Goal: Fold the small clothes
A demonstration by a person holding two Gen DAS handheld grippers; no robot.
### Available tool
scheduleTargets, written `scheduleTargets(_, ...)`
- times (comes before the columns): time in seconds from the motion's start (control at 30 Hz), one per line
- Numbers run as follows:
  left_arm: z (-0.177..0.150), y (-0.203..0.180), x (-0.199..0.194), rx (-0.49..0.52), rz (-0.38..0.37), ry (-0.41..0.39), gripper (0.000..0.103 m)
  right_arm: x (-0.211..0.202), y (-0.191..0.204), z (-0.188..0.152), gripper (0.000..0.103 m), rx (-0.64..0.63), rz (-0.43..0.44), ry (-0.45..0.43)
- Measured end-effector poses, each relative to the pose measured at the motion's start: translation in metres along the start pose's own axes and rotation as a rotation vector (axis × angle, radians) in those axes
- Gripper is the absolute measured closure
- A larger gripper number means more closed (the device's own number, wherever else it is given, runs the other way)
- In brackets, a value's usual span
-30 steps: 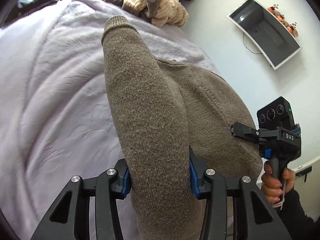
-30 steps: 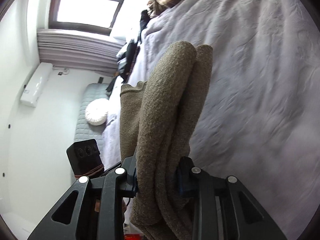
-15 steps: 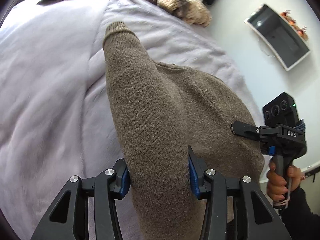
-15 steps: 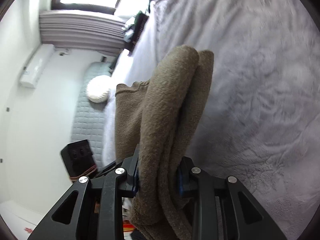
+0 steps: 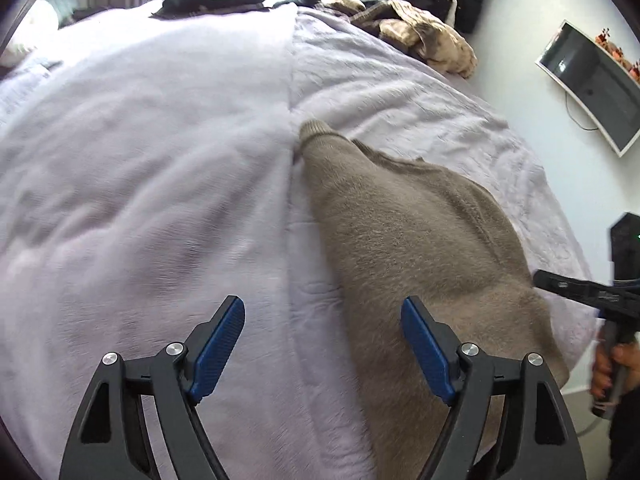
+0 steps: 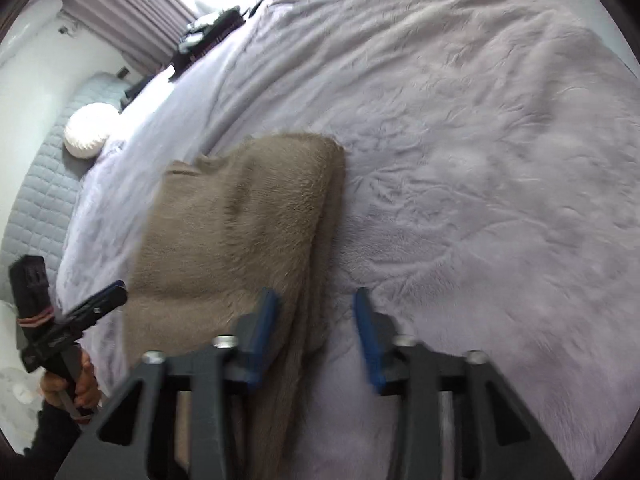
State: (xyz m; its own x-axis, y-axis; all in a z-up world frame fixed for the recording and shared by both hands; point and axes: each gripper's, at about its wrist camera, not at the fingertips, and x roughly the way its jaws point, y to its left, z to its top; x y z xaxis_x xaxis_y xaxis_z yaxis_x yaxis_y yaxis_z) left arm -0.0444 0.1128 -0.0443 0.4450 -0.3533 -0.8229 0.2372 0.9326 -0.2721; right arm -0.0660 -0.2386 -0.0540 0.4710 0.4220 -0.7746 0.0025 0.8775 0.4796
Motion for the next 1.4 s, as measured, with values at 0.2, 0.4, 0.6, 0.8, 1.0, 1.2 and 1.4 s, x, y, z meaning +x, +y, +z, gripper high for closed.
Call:
scheduleTargets(0.2,-0.015,-0.025,-0.024,0.043,-0.045,-0.035,0.022,-0.027,0.041,-0.050,0.085,-0.150,0.067,0.001)
scheduleTargets(0.4,-0.047,-0.037,-0.007,0.057,0.019,0.033,0.021,0.008,0.021,-0.081,0.089,-0.089,-0.009,0.075)
scheduleTargets(0.6,-0.064,-0.028,-0.009,-0.004,0.043,0.050,0.021,-0.007,0.009,-0.087,0.092,-0.049,-0.001,0.035)
scheduleTargets(0.8,-0.063,-0.033,-0.019,-0.002,0.119,0.015,0.021,-0.032,0.004,-0.085,0.088,-0.022,-0.047,-0.008)
scheduleTargets(1.0,-0.052,-0.046,-0.026,0.017,0.149,-0.004,0.021,-0.044,0.002,-0.073,0.088,0.005,-0.099,-0.025)
scheduleTargets(1.2,-0.038,-0.060,-0.035,0.036,0.195,-0.031,0.021,-0.036,0.024,-0.066,0.085,-0.010,-0.154,-0.012)
scheduleTargets(1.4,-0.031,-0.071,-0.037,0.033,0.190,-0.032,0.021,-0.034,0.059,-0.060,0.020,-0.090,-0.231,-0.045)
